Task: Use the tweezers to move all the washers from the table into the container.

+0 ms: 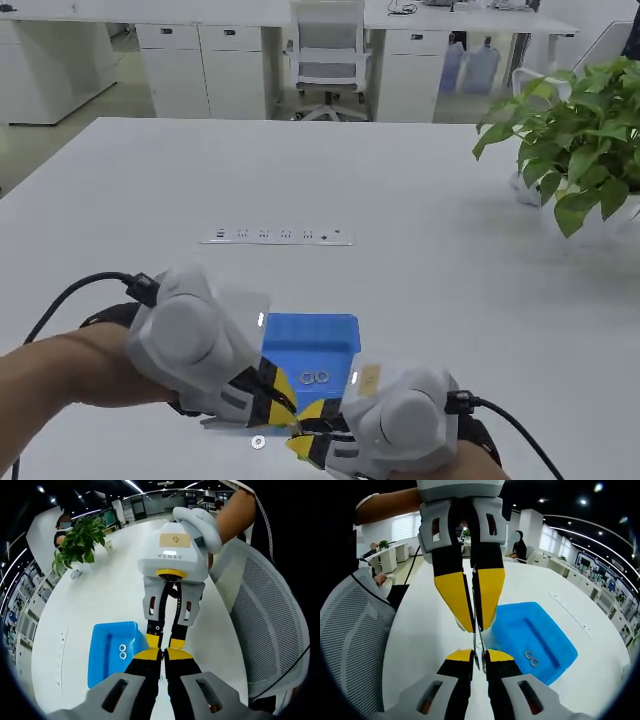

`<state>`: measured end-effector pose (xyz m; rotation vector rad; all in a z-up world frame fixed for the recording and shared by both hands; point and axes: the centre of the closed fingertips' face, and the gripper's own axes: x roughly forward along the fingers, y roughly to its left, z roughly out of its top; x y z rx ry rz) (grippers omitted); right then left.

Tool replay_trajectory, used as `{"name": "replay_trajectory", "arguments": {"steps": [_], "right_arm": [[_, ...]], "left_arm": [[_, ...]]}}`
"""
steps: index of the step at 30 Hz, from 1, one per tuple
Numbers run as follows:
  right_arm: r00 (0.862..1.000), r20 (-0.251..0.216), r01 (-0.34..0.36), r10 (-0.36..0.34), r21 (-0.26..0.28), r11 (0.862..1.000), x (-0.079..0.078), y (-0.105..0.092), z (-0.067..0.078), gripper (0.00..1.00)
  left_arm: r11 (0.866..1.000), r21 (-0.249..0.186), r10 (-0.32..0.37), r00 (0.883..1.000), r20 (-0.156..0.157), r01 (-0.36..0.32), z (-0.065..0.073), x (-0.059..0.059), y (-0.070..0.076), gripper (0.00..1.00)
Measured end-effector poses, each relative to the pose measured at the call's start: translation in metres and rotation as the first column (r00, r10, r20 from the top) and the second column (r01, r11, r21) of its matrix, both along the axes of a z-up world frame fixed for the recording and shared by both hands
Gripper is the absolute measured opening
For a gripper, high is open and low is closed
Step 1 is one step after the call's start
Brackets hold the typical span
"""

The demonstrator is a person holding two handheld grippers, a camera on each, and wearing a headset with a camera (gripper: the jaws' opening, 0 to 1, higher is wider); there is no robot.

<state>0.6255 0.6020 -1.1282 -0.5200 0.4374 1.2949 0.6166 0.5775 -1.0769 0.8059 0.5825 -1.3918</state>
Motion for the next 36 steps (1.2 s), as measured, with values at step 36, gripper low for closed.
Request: {"name": "replay_trajectory", "arguments": {"steps": [36], "right_arm": [[1.0,0.01,0.016,-0.016,-0.027,1.0,0.011,0.003,-0.018,0.12]], "left_arm": [[0.999,-0.012,0.049,0.999,0.008,-0.049,-0.016,0.013,0.003,0.07]]}}
